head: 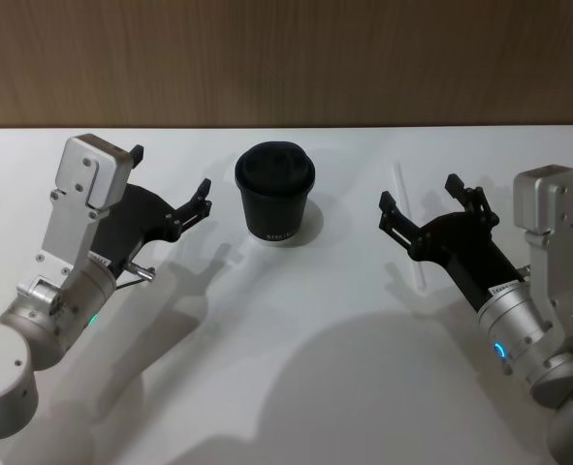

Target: Pick up the straw with one hand, pass it to the other hand, and insert it into the cup.

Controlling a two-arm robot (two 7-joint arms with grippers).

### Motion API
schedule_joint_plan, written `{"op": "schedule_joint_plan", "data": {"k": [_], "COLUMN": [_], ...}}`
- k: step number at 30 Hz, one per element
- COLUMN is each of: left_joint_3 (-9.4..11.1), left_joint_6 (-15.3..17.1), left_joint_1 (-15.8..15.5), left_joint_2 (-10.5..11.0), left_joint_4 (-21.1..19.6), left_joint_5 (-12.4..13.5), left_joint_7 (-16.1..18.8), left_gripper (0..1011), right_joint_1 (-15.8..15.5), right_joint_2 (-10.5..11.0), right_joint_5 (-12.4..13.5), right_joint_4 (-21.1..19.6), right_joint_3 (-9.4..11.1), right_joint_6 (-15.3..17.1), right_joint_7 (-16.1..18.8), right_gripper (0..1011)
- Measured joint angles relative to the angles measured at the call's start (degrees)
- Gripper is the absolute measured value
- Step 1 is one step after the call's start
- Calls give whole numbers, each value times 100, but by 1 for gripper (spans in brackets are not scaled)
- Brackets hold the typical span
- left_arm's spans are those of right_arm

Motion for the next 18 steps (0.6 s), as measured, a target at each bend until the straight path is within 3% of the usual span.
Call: {"op": "schedule_joint_plan", "data": {"k": [18], "left_joint_3": [0], "left_joint_6": [0], "left_joint_1": [0], "left_joint_2": [0], "left_joint_4": [0], "left_joint_5": [0], "left_joint_7": [0], "left_gripper": [1003], "right_joint_1": [0], "right_joint_2": [0], "right_joint_5": [0], "right_joint_4": [0], "right_joint_3": [0], "right_joint_6": [0], "right_joint_7": [0], "right_gripper": [1001]}}
